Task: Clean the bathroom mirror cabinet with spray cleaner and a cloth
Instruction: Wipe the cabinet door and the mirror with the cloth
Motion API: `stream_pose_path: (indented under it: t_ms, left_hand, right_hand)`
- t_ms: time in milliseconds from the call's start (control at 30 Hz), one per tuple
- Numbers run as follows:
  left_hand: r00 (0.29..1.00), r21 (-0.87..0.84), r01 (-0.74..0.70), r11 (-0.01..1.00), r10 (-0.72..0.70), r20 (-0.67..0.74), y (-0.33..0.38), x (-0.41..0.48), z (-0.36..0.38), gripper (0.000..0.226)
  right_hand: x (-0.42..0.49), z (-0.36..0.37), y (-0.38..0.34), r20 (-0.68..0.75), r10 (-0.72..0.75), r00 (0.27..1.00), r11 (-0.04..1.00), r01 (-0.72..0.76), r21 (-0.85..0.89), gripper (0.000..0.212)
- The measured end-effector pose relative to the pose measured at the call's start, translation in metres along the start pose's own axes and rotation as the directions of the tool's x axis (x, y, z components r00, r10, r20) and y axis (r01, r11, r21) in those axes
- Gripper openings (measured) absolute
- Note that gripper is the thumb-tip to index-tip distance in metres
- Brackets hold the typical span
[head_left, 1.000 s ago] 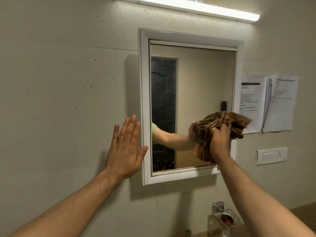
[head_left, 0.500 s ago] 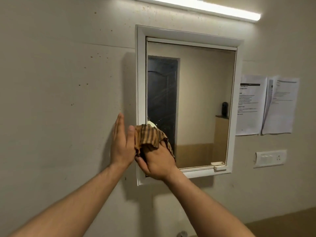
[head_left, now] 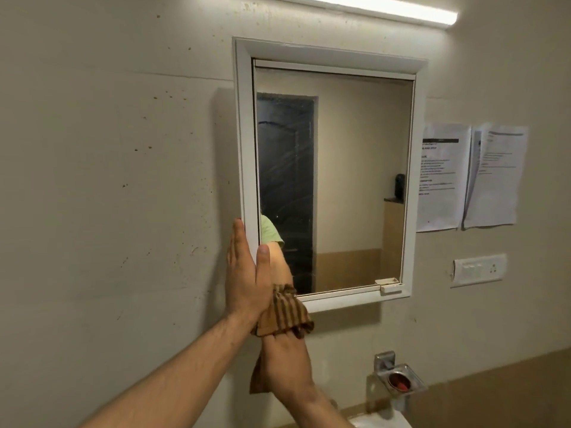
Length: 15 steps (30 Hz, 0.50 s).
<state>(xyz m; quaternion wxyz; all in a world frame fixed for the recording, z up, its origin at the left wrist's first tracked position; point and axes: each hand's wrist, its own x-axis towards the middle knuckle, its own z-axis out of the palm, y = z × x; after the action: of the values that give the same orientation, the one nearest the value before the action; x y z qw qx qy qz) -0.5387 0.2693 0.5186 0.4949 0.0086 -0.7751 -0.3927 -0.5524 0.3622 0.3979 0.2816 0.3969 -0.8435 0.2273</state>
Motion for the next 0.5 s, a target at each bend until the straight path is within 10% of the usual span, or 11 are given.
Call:
stream_pose_path:
  t_ms: [267, 500]
  left_hand:
    - [0.996, -0.003, -0.064, 0.998, 0.064, -0.057, 0.000, 0.016, -0.020, 0.072]
    - [0.973, 0.004, -0.210, 0.978, 0.209, -0.095, 0.012, 0.051, -0.036, 0.068]
  right_hand:
    - [0.058, -0.126, 0.020, -0.071, -0.072, 0.995, 0.940, 0.091, 0.328, 0.050]
    - [0.198, -0.260, 0.044, -0.597, -0.110, 0.794, 0.981, 0.184, 0.064, 0.038]
